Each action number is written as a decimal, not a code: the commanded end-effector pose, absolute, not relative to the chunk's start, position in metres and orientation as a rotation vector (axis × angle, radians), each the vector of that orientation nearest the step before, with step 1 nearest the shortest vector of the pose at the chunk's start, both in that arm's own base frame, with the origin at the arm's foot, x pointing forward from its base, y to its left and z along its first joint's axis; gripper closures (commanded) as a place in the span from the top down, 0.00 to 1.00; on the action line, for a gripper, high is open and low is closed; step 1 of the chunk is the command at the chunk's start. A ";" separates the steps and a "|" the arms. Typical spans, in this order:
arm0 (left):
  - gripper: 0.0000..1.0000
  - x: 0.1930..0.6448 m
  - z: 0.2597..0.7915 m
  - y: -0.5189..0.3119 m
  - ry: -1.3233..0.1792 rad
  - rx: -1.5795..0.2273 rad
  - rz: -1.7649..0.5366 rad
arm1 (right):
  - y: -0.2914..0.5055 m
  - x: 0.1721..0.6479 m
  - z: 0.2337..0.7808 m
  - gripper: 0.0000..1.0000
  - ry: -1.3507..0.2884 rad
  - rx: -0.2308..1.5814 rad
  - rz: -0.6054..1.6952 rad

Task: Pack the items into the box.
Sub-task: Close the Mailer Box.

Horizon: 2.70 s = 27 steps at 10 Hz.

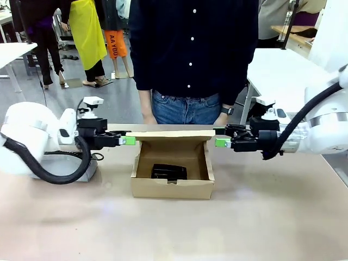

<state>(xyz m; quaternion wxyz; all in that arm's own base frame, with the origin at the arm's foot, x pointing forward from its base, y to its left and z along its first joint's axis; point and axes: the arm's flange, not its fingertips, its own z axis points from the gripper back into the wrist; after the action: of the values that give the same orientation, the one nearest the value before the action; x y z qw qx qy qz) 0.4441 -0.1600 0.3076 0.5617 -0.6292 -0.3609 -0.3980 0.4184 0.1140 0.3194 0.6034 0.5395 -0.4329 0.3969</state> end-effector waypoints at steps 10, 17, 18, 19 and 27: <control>1.00 0.413 0.325 -0.137 -1.143 -1.375 -1.125 | 0.119 0.417 0.327 1.00 -1.204 1.053 0.957; 1.00 0.437 0.277 -0.222 -0.911 -1.009 -1.437 | 0.188 0.452 0.269 1.00 -1.025 0.919 1.211; 1.00 0.442 0.273 -0.220 -0.901 -1.013 -1.417 | 0.187 0.452 0.265 1.00 -0.954 0.892 1.226; 1.00 0.444 0.273 -0.217 -0.903 -1.023 -1.402 | 0.184 0.452 0.264 1.00 -0.926 0.901 1.226; 1.00 0.405 0.349 -0.147 -0.970 -1.270 -1.070 | 0.110 0.409 0.372 1.00 -0.856 1.107 0.777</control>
<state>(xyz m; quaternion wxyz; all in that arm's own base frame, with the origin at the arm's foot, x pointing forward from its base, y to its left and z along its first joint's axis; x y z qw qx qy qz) 0.4226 -0.1580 0.3359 0.5547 -0.5233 -0.4283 -0.4849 0.4235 0.1263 0.3495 0.6639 0.4757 -0.4146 0.4014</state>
